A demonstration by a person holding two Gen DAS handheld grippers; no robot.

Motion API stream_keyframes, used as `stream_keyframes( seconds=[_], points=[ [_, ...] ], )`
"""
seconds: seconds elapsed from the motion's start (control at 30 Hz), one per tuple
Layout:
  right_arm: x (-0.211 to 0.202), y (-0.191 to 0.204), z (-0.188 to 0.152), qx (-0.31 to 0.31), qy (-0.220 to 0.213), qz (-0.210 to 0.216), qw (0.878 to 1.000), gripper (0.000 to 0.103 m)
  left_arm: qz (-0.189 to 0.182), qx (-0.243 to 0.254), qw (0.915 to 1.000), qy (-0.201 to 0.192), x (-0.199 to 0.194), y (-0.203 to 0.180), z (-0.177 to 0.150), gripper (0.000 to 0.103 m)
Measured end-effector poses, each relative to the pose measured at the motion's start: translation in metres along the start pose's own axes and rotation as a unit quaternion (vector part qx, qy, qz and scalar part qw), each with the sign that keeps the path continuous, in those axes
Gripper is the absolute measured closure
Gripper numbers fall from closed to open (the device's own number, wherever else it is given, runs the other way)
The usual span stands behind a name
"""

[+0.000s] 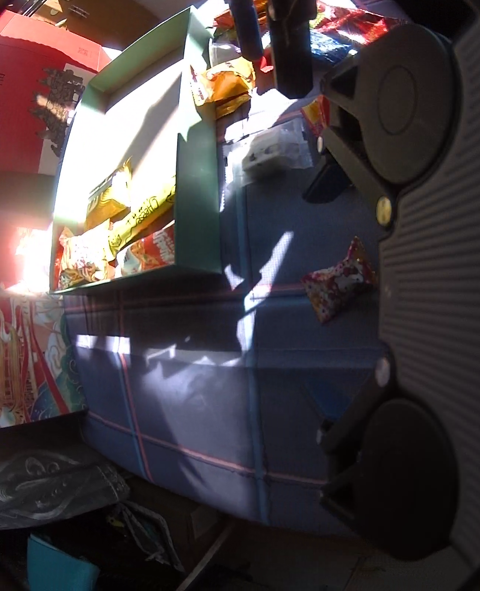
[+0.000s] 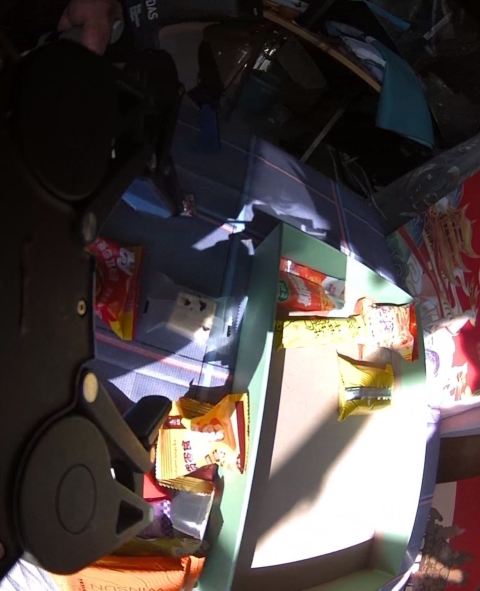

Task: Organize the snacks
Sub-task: 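Grasp the small red candy packet with the left tool while the right tool grasps the red rainbow candy bag, then carry both candy packets into the green box and open both tools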

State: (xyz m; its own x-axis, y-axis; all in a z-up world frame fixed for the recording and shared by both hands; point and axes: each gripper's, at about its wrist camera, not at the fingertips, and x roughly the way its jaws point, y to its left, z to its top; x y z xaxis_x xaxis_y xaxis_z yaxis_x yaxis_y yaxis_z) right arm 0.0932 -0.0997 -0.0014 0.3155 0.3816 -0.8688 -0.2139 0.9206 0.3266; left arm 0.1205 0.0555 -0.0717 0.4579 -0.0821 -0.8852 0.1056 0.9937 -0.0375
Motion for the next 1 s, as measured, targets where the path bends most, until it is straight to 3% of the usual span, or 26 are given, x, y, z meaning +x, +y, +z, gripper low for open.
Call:
stream_keyframes(
  seconds=[0.13, 0.2, 0.23, 0.27, 0.3, 0.33, 0.37, 0.57, 0.63, 0.73, 0.83, 0.9, 0.93, 0.97, 1.0],
  points=[
    [0.014, 0.009, -0.010, -0.002, 0.024, 0.001, 1.000, 0.000, 0.004, -0.002, 1.0000, 0.008, 0.012, 0.003, -0.006, 0.001],
    [0.019, 0.015, -0.015, -0.007, 0.034, -0.001, 0.999, 0.000, 0.000, -0.004, 1.0000, 0.009, 0.017, 0.006, -0.008, 0.010],
    [0.021, 0.016, -0.016, -0.009, 0.037, -0.002, 0.999, 0.001, -0.007, -0.007, 0.9999, 0.010, 0.019, 0.008, -0.008, 0.021],
    [0.024, 0.017, -0.017, -0.009, 0.041, -0.002, 0.999, 0.002, -0.016, -0.011, 0.9998, 0.011, 0.021, 0.011, -0.010, 0.039],
    [0.027, 0.021, -0.018, -0.010, 0.045, -0.004, 0.999, 0.005, -0.010, -0.008, 0.9999, 0.004, 0.020, 0.011, -0.011, 0.043],
    [0.031, 0.023, -0.019, -0.011, 0.050, -0.008, 0.999, 0.008, -0.006, 0.001, 1.0000, -0.003, 0.018, 0.012, -0.013, 0.059],
    [0.034, 0.025, -0.019, -0.011, 0.053, -0.013, 0.998, 0.009, -0.005, 0.004, 1.0000, -0.005, 0.018, 0.013, -0.014, 0.068],
    [0.057, 0.044, -0.026, -0.040, 0.068, -0.048, 0.996, 0.020, -0.016, -0.014, 0.9997, -0.010, 0.015, 0.026, -0.019, 0.069],
    [0.058, 0.054, -0.030, -0.072, 0.057, -0.072, 0.993, 0.035, -0.016, -0.015, 0.9997, -0.012, 0.014, 0.027, -0.019, 0.067],
    [0.056, 0.057, -0.031, -0.089, 0.053, -0.080, 0.991, 0.048, -0.013, -0.010, 0.9998, -0.013, 0.014, 0.024, -0.021, 0.065],
    [0.048, 0.052, -0.030, -0.084, 0.055, -0.069, 0.993, 0.050, -0.016, -0.007, 0.9998, -0.007, 0.011, 0.022, -0.025, 0.056],
    [0.046, 0.050, -0.032, -0.088, 0.056, -0.063, 0.993, 0.051, -0.018, -0.006, 0.9998, -0.008, 0.008, 0.021, -0.030, 0.054],
    [0.045, 0.049, -0.033, -0.089, 0.055, -0.064, 0.992, 0.051, -0.013, -0.003, 0.9999, -0.011, 0.008, 0.020, -0.031, 0.063],
    [0.045, 0.048, -0.034, -0.090, 0.054, -0.062, 0.993, 0.051, -0.008, -0.002, 0.9999, -0.012, 0.007, 0.019, -0.032, 0.084],
    [0.045, 0.047, -0.033, -0.090, 0.053, -0.058, 0.993, 0.055, -0.011, -0.005, 0.9999, -0.013, 0.005, 0.020, -0.033, 0.084]
  ],
)
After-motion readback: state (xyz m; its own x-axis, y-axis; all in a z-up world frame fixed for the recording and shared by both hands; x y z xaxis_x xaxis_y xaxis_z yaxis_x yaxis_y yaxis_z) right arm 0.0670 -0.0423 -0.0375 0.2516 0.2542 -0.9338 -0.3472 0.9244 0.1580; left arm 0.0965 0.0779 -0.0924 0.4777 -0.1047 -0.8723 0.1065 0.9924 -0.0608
